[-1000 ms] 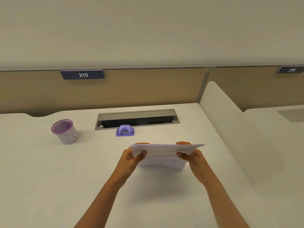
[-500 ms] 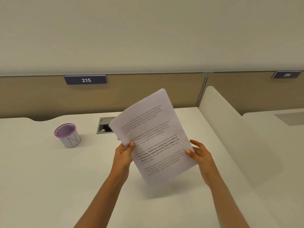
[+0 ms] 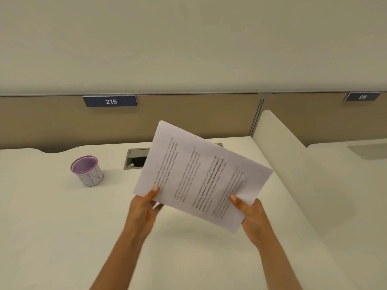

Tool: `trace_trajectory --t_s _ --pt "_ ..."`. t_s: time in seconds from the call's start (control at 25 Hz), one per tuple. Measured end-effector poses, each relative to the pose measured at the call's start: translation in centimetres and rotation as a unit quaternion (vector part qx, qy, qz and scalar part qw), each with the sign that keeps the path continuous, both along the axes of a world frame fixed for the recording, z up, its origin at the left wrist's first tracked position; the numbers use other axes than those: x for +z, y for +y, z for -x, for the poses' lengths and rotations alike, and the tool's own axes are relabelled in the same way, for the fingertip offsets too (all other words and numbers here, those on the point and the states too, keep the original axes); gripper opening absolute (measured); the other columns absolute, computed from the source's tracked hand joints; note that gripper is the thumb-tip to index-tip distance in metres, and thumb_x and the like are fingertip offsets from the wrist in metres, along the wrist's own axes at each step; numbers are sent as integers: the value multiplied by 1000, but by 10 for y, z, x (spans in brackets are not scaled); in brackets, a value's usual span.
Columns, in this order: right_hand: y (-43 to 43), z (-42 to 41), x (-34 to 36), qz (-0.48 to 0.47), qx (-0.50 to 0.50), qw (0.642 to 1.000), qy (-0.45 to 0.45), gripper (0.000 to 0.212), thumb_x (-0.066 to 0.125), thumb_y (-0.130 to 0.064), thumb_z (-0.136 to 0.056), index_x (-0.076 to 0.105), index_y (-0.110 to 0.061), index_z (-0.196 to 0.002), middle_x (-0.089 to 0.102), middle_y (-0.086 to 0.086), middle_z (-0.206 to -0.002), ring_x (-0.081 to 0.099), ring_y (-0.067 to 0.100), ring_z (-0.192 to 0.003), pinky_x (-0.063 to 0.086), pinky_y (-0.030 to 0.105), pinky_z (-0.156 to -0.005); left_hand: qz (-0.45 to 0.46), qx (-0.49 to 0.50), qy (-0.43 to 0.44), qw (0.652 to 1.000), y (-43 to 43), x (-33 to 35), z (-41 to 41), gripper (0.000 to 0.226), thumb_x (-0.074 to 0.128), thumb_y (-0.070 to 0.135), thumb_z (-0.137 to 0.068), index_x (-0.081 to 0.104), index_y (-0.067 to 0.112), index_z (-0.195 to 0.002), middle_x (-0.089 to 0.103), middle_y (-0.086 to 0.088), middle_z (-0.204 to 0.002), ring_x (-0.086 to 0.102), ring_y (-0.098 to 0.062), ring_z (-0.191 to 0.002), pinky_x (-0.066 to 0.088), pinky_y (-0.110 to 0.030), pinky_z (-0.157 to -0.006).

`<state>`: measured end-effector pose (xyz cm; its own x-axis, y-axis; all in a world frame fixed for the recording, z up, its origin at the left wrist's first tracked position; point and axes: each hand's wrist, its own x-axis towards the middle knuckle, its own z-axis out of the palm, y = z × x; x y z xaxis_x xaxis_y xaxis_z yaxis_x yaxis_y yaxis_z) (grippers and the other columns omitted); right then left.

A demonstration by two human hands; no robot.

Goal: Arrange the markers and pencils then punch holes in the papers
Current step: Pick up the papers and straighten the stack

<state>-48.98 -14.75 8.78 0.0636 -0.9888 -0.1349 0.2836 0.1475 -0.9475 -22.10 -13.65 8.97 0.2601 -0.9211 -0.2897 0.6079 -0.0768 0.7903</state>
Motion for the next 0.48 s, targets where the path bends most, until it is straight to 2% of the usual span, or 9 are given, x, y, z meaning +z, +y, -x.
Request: trace_trajectory --t_s 0.08,0.16,0.24,0.32,0.4,0.48 --pt "-6 21 2 8 11 1000 26 32 70 -17 -82 68 -9 -113 73 14 -113 69 34 -105 53 50 -94 1 -31 -90 995 -1 12 -29 28 59 12 -89 61 23 -114 70 -4 -105 64 -26 -102 54 -41 -81" --pt "-9 33 -1 22 31 998 59 43 80 -32 -76 69 -14 -112 73 14 -112 68 35 -104 53 51 -93 17 -102 -197 975 0 20 -41 33 64 22 -83 63 28 -116 73 -2 -107 68 -25 -100 54 -42 -84" --pt "-8 37 -13 9 53 995 87 44 79 -36 -72 71 -16 -110 73 14 -109 68 37 -103 54 52 -92 26 -152 -278 948 3 14 -37 32 66 22 -82 66 26 -114 75 0 -103 70 -21 -96 57 -33 -80" --pt "-3 39 -32 -19 66 992 106 50 80 -36 -67 71 -12 -110 74 13 -107 67 38 -104 56 48 -90 12 -153 -295 943 10 -4 -30 24 67 11 -83 71 22 -104 76 1 -98 71 -17 -94 57 -25 -79" --pt "6 40 -52 -52 78 988 124 65 84 -39 -57 68 -11 -114 74 10 -108 68 34 -105 56 43 -89 -16 -166 -300 939 19 -27 -28 22 67 5 -83 73 19 -99 77 1 -98 72 -14 -92 55 -29 -87" --pt "13 40 -67 -82 86 984 132 77 90 -43 -50 66 -12 -117 74 9 -111 69 30 -106 55 44 -92 -35 -202 -305 930 26 -43 -25 23 65 8 -86 72 18 -105 76 1 -102 71 -14 -95 52 -32 -92"
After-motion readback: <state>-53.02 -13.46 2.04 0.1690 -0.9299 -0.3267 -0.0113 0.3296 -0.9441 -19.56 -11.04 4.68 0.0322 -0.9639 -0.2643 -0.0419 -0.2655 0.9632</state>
